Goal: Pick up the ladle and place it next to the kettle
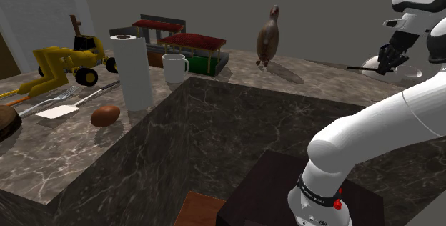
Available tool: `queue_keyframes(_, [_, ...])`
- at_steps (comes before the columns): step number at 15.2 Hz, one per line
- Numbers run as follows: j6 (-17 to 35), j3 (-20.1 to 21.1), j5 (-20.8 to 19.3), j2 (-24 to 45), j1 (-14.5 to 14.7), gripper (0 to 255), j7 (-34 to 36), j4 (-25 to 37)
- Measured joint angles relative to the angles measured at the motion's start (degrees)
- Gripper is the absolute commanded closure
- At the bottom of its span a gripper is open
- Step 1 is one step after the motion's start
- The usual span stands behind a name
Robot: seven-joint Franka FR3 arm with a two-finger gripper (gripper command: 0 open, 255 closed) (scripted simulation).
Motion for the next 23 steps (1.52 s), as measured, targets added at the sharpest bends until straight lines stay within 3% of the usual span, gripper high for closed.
queue_keyframes(12, [8.4, -1.5, -2.6, -2.5, -1.8, 255, 1.1, -10.2])
queue_keyframes(19, [9.3, -1.5, -2.9, -2.8, -2.1, 255, 1.3, -11.3])
queue_keyframes(20, [9.3, -1.5, -2.9, -2.8, -2.1, 0, 1.3, -11.3])
queue_keyframes(23, [9.3, -1.5, -2.9, -2.8, -2.1, 0, 1.3, -11.3])
